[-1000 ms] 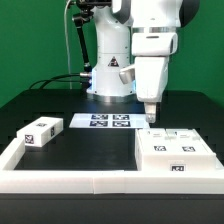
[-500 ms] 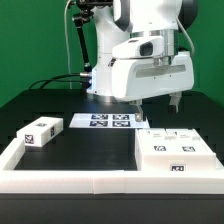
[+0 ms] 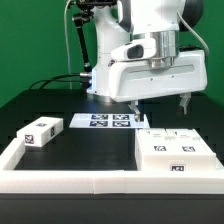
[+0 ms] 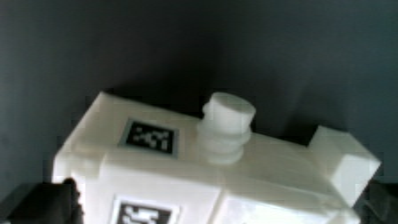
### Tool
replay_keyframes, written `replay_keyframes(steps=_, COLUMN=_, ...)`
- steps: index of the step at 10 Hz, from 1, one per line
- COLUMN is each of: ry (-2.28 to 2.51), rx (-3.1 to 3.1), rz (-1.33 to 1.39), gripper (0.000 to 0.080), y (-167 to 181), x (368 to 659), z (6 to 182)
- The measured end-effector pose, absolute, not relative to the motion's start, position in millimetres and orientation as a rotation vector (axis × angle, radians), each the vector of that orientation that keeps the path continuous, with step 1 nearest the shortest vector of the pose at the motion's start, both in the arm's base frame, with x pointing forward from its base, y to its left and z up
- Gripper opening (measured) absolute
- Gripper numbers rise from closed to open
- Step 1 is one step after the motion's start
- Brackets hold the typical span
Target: Assemble cabinet
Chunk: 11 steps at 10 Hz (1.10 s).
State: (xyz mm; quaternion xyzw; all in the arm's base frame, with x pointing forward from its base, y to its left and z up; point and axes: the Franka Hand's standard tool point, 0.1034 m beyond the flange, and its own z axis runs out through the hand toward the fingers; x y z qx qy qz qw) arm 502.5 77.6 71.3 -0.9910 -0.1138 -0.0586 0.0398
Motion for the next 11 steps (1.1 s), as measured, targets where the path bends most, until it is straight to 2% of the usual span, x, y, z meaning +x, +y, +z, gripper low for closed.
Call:
replay_keyframes(steps=2, ry=-0.151, rx=-3.046, rz=-0.159, gripper=0.0797, y=75, x=498, z=64.0)
replay_keyframes(steps=5, ry=0.056, rx=-3.028, rz=-0.146, gripper=0.0797, y=79, x=498, z=62.3)
replay_keyframes(steps=11, ry=0.018, rx=-3.009, rz=-0.186, gripper=0.0797, y=82, x=493, z=17.3)
